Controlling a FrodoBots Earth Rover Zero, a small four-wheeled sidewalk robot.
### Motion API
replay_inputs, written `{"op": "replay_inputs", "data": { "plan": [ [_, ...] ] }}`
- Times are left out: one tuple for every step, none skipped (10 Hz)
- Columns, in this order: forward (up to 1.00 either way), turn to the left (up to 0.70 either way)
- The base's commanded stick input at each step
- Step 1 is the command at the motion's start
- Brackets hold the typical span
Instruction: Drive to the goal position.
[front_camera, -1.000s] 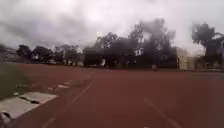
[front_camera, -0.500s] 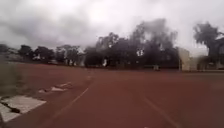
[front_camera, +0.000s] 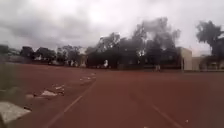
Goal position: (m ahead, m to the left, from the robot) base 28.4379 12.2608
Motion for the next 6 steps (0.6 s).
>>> {"op": "replay_inputs", "data": {
  "plan": [
    [1.0, 0.0],
    [1.0, 0.0],
    [1.0, 0.0],
    [1.0, 0.0],
    [1.0, 0.0],
    [1.0, 0.0]
  ]
}}
